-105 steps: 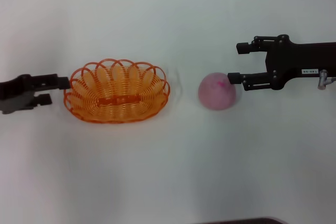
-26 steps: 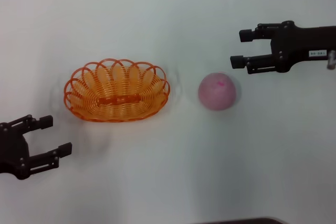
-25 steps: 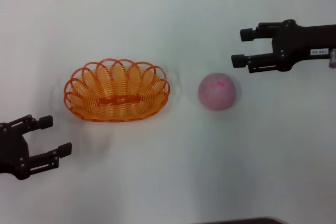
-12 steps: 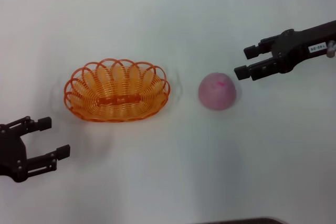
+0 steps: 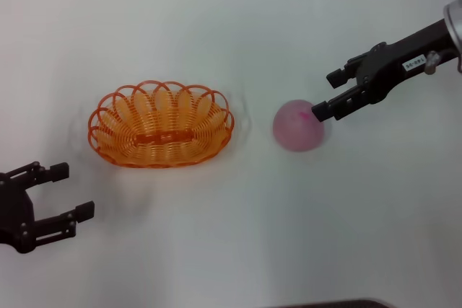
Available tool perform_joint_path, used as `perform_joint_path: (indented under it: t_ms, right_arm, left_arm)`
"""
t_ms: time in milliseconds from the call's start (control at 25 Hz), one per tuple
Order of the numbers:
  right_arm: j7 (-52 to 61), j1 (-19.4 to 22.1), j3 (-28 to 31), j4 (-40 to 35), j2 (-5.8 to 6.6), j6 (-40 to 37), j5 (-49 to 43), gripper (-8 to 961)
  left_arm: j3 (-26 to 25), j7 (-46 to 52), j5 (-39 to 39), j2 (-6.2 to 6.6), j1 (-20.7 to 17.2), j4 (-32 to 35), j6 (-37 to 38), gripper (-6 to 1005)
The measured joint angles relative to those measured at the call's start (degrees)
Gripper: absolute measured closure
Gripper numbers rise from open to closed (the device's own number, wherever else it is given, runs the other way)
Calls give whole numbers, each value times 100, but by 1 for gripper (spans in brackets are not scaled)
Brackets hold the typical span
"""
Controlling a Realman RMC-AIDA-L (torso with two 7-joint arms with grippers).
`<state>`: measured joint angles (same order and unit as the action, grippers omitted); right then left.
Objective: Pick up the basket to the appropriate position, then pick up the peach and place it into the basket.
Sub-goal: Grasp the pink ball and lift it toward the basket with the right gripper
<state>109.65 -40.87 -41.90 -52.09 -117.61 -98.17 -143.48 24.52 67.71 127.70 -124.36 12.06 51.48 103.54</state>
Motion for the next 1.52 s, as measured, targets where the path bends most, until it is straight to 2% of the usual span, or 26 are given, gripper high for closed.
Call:
perform_joint_path:
  t_ms: [280,680,1520]
  right_arm:
    - [253,-112,-371,24,-54,93,-100,15]
    - [602,-195,-983,41,-132,503,-218,18]
    - [777,-247,-1512,274,-191,930,-233,18]
  left_arm:
    - [0,-14,0,7,-6,3,18,201]
    - [1,-25,0,4,-49,12,11,201]
    - [0,-30,0,-1,-64,-3,-4,201]
